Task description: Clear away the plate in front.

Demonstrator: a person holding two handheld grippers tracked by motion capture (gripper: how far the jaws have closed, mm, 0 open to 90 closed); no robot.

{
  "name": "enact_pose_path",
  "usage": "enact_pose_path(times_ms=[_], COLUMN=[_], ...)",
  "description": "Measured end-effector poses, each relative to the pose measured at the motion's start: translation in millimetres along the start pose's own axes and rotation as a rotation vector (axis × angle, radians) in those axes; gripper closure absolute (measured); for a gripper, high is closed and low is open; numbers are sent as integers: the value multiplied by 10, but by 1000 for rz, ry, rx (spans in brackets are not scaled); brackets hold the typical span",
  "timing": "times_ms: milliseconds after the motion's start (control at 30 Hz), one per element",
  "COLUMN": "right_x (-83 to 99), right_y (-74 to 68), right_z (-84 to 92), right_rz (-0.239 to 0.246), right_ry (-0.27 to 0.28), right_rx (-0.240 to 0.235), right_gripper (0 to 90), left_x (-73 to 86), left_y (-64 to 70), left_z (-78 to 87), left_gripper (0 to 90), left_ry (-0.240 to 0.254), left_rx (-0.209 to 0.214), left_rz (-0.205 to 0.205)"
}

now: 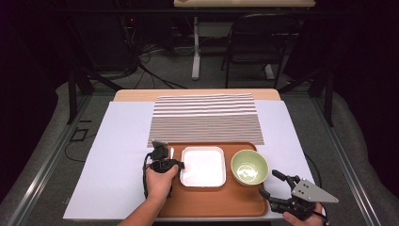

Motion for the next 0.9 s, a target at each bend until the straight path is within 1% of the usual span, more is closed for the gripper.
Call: enact_pose_path(times_ms=[67,133,233,300,367,400,500,567,667,733,767,800,867,900], right_x=[0,0,0,0,0,0,0,0,0,0,0,0,0,0], right_y=[-1,-1,-3,-3,-3,-3,-4,-4,-6,-7,-8,-8,-7,-7], right_z=[0,-1,-1,-3,-4,-4,-2,-3,-4,-3,-4,-5,-8,-9], right_rz=[0,1,0,0,-1,0,-1,-1,1,1,1,-2,1,1], right_ry=[0,1,-1,-2,-2,-1,-2,-1,-1,1,1,-2,1,1], right_rx=[-1,-1,-1,-1,0,0,0,0,1,1,1,2,2,3], right_gripper=[256,256,256,257,256,257,256,256,257,256,257,257,257,257], left_x=[2,3,-3,0,10,12,27,40,63,80,88,93,100,102], left_y=[-6,1,25,46,51,51,32,11,-13,-18,-18,-21,-37,-44], left_z=[5,23,55,76,87,95,123,159,234,291,338,358,422,443], left_gripper=[854,794,731,680,631,611,557,509,451,418,402,385,366,354], left_ry=[-7,11,20,25,43,45,79,95,124,150,167,180,196,204], left_rx=[10,38,46,40,37,39,47,58,68,68,68,68,59,61], left_rz=[-5,-10,-25,-41,-75,-83,-99,-99,-118,-139,-160,-171,-204,-212])
Point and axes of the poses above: each handheld gripper's, and its own axes: z roughly backward along the jaws, x roughly out of its underside, y roughly to its right, the point moved 1 cm from there along -z, roughly forward along the jaws, and after that the axes turned 10 degrees about x, right-handed, at the moved point
